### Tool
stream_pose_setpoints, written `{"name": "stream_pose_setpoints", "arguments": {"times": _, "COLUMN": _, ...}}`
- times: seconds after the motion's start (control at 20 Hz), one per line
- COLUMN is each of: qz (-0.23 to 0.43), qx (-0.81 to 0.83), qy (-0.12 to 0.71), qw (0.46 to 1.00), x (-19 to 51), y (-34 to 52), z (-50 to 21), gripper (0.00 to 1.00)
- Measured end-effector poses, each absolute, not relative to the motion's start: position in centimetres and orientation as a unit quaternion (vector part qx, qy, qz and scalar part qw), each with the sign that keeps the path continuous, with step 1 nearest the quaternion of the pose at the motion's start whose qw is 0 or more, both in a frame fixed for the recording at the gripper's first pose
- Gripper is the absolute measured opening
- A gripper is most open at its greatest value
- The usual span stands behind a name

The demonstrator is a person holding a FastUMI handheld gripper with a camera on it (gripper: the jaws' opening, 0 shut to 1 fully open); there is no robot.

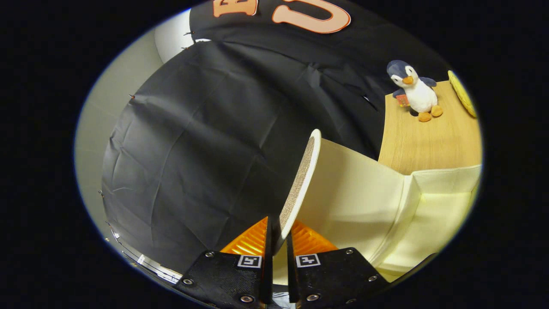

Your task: Open the storage box then place both shoes into the box .Put the left shoe in first, then the right shoe, with the right side of both shoes facing outward in a uniform manner.

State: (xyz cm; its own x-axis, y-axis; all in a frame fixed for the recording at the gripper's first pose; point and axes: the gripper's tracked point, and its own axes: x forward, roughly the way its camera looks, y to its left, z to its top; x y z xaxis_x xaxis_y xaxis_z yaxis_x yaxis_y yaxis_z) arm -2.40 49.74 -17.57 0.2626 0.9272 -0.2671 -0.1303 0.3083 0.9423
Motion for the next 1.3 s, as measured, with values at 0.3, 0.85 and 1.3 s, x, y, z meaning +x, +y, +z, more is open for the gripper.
{"name": "stream_pose_setpoints", "arguments": {"times": 0.3, "qz": 0.380, "qx": 0.400, "qy": 0.505, "qw": 0.664, "x": -3.0, "y": 55.7, "z": -20.6, "gripper": 0.14}}
{"name": "stream_pose_setpoints", "arguments": {"times": 0.85, "qz": 0.341, "qx": 0.344, "qy": 0.525, "qw": 0.699, "x": -3.3, "y": 47.7, "z": -24.0, "gripper": 0.51}}
{"name": "stream_pose_setpoints", "arguments": {"times": 1.3, "qz": 0.273, "qx": 0.321, "qy": 0.489, "qw": 0.764, "x": -2.4, "y": 32.1, "z": -25.0, "gripper": 0.86}}
